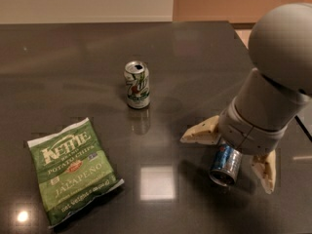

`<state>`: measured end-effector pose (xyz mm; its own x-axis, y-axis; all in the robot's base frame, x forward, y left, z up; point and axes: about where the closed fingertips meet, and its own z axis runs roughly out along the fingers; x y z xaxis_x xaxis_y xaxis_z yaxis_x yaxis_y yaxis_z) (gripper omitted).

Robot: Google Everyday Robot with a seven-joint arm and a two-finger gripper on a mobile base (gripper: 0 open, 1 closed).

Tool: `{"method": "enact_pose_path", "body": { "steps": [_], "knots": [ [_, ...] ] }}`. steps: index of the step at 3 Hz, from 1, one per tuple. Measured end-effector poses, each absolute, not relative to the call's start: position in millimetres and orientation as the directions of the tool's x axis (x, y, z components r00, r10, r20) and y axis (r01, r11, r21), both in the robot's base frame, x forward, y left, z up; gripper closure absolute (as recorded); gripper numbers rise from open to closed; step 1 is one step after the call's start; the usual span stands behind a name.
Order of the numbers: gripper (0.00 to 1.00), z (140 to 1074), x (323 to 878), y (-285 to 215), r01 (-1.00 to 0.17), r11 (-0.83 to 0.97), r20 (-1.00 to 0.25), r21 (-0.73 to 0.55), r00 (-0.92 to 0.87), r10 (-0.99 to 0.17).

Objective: Place redbull can upright

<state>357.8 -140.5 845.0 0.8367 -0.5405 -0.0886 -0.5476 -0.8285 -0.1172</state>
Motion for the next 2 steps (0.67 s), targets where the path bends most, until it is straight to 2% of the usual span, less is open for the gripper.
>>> {"method": "enact_pose_path", "body": {
  "steps": [1,2],
  "knots": [
    [0.18,840.1,362.5,-142.3,-0.525,-0.846,-0.080,-0.094,0.851,-0.519],
    [0.40,837.1,368.1,-141.9,-0.513,-0.856,-0.080,-0.065,0.858,-0.508]
  ]
}}
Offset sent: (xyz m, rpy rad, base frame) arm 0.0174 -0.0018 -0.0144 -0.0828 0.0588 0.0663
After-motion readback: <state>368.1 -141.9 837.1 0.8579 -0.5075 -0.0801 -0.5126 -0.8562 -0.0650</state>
